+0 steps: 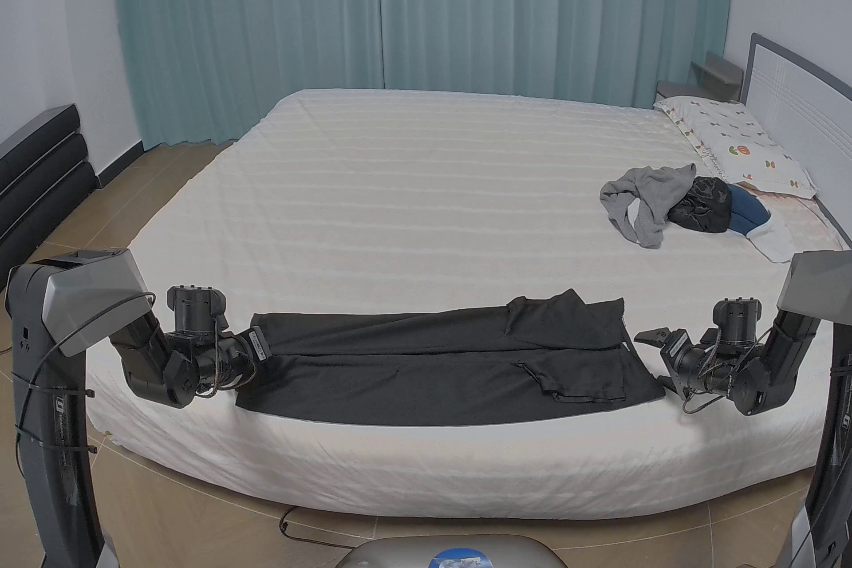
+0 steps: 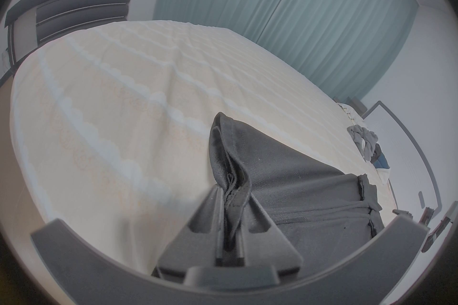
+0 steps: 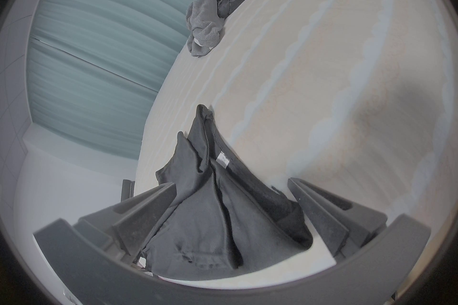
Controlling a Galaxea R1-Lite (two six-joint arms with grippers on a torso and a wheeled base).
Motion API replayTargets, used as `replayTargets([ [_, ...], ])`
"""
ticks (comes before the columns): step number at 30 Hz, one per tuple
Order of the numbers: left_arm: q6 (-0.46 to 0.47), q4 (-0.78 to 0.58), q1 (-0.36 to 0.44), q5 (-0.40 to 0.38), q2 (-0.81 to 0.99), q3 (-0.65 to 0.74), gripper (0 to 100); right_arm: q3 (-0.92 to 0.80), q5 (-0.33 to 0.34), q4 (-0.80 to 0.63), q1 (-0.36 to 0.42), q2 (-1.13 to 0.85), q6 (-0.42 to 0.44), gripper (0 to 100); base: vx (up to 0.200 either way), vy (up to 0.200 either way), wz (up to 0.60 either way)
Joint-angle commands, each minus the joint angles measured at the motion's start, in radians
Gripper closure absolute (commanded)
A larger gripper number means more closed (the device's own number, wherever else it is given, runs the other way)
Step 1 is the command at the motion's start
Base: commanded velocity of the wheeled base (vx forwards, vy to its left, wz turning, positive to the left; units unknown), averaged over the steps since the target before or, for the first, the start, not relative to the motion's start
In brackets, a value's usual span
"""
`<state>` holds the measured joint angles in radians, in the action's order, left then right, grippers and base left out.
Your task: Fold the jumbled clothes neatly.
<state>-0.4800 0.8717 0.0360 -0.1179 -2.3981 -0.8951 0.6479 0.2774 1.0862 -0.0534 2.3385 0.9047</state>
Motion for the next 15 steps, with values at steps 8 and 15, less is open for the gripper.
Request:
replayTargets([
  [8, -0.042, 0.004, 0.010, 0.001, 0.000, -0.041, 100, -0.002, 0.000, 0.001, 0.000, 0.007, 0.000, 0, 0.000, -0.075, 0.00],
  [15, -0.051, 0.004, 0.030, 0.010, 0.008, -0.041, 100, -0.002, 0.002, 0.001, 0.000, 0.005, 0.002, 0, 0.000, -0.200, 0.00],
])
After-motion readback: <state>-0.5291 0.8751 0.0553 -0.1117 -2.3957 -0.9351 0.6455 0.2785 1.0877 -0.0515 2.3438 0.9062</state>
